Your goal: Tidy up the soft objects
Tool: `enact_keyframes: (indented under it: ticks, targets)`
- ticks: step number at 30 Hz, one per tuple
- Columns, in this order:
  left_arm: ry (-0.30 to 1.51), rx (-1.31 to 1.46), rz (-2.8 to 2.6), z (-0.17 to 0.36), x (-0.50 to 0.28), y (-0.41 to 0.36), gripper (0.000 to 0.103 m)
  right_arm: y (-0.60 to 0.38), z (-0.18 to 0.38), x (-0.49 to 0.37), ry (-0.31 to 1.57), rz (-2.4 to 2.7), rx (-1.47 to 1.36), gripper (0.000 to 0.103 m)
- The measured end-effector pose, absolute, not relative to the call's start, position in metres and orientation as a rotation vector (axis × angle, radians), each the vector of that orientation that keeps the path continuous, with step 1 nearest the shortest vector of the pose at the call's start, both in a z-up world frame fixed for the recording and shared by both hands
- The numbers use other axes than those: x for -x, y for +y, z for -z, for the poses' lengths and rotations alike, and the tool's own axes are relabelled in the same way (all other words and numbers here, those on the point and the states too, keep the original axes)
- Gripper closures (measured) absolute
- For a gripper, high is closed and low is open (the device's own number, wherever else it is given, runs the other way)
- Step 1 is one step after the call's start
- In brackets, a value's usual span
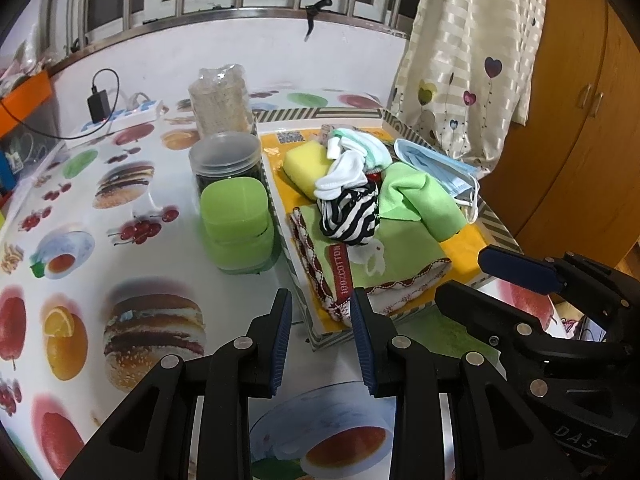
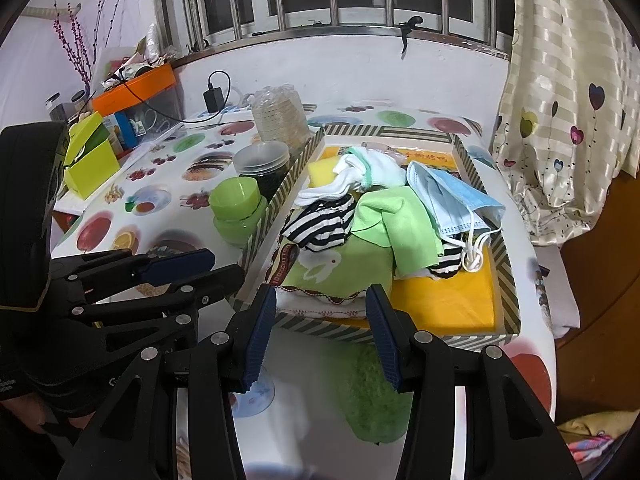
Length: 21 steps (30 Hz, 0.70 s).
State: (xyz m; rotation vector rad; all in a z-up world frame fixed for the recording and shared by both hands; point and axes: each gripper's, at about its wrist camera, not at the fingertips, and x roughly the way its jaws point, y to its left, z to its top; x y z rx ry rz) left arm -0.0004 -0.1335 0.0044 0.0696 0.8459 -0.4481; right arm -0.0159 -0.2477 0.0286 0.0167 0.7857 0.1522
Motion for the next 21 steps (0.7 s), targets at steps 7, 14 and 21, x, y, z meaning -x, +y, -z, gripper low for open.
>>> enact_keyframes:
  ticks: [7, 14, 21]
  targets:
    - [0.844, -0.067, 0.450, -0.0043, 0.0010, -0.1324, 0.074, -0.2461, -0.0274, 0.0160, 0.788, -0.153, -0.016, 0.055]
    - [0.839, -0.071, 0.446, -0.0049, 0.0018, -0.1322, 0.074, -0.2455, -0.0270, 0.0160, 0.789, -0.155, -0.015, 0.055]
    - [0.840, -0.066, 0.450, -0.0051, 0.0019, -0.1321, 0.074, -0.2457, -0.0271, 0.0157, 0.790, -0.156, -0.015, 0.055]
